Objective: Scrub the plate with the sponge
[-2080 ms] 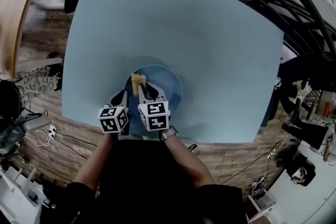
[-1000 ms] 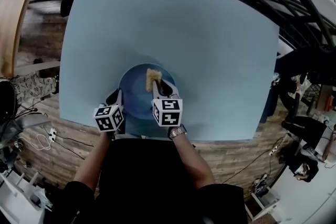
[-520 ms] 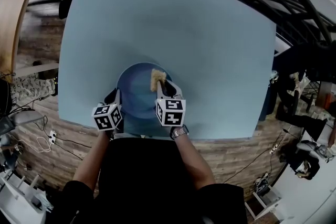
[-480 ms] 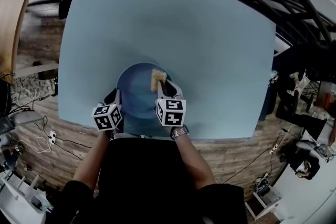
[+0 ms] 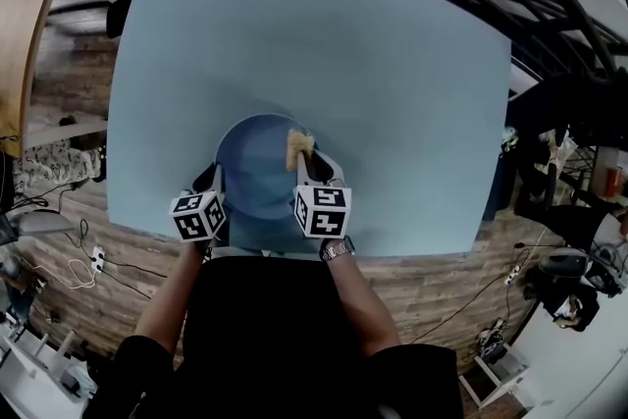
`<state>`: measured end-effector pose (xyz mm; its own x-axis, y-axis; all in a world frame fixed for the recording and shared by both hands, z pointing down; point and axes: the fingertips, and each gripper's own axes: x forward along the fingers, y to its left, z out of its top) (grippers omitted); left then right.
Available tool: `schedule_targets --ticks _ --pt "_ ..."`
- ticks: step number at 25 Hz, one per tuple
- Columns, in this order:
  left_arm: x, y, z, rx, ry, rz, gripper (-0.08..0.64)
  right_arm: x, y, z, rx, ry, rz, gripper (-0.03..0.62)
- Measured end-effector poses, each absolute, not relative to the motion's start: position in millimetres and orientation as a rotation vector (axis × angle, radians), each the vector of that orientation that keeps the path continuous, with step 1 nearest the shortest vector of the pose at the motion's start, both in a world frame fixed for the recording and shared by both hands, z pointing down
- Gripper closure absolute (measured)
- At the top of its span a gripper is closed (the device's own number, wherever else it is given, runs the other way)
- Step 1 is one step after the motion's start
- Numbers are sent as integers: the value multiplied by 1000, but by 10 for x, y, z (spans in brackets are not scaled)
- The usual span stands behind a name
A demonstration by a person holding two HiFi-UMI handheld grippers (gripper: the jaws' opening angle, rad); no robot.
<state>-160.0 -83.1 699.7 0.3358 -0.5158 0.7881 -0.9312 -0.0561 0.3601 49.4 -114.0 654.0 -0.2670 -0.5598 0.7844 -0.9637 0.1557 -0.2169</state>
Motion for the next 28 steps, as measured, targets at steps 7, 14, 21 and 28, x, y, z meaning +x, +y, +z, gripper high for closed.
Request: schedule_targets --ticks 7,14,21,28 --pt "-1610 -835 6999 1703 -1303 572 555 174 -1127 6472 1395 -1956 975 526" --pt "-1616 -820 7014 1697 -1300 558 555 -237 -1061 6455 1286 -2029 957 526" --pt "-1608 -820 6997 1687 -1293 539 555 -604 -915 6461 1174 -2079 981 526" --pt "-1575 -811 6998 1682 -1281 522 555 -809 -872 6488 1112 -2115 995 526"
